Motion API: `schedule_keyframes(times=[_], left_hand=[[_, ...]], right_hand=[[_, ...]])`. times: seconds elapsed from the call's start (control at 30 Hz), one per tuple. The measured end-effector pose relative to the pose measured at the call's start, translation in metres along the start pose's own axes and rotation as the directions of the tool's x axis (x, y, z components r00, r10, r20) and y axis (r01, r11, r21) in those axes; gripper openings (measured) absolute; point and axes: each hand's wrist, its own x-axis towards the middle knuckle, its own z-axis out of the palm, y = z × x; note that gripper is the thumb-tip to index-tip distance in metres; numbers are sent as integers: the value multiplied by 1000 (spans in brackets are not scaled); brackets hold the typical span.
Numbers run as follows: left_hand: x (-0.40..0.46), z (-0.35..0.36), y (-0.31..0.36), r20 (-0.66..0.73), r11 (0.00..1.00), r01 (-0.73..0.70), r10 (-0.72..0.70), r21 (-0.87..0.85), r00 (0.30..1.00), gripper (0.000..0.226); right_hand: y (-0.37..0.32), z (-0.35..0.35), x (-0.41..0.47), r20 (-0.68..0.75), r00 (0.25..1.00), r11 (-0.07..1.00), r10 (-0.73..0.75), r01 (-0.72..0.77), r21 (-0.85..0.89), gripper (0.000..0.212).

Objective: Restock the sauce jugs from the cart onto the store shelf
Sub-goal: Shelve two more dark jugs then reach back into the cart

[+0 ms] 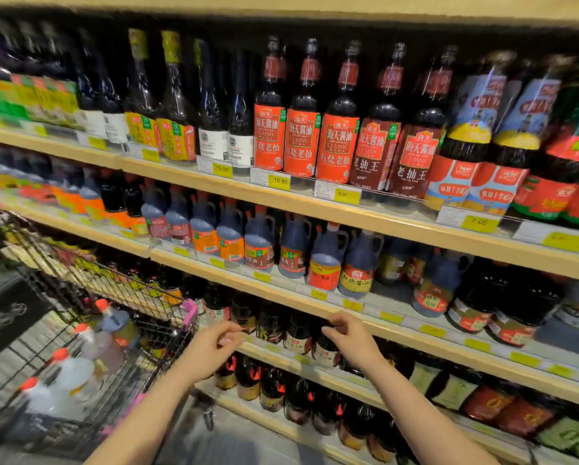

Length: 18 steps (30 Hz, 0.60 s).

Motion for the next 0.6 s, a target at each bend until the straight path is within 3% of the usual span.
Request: schedule_keyframes(times=[0.17, 0.37, 0.47, 0.6], left_hand=[[-49, -44, -39, 3, 994, 105, -105, -30, 994, 17], [-119, -143, -134, -38, 975, 219, -220, -18, 975, 15], [-145, -201, -192, -96, 950, 301, -308, -84, 947, 18], [-167, -267, -246, -191, 930, 361, -368, -72, 910, 20]], right_hand=[[-33, 71, -21, 135, 991, 1000, -19, 18, 6, 19], [-96, 206, -30, 262, 963, 997, -66, 72, -14, 15], [-134, 273, -32, 319, 945, 998, -68, 66, 18, 26], [-179, 341, -24, 392, 916, 996, -83, 83, 17, 21]])
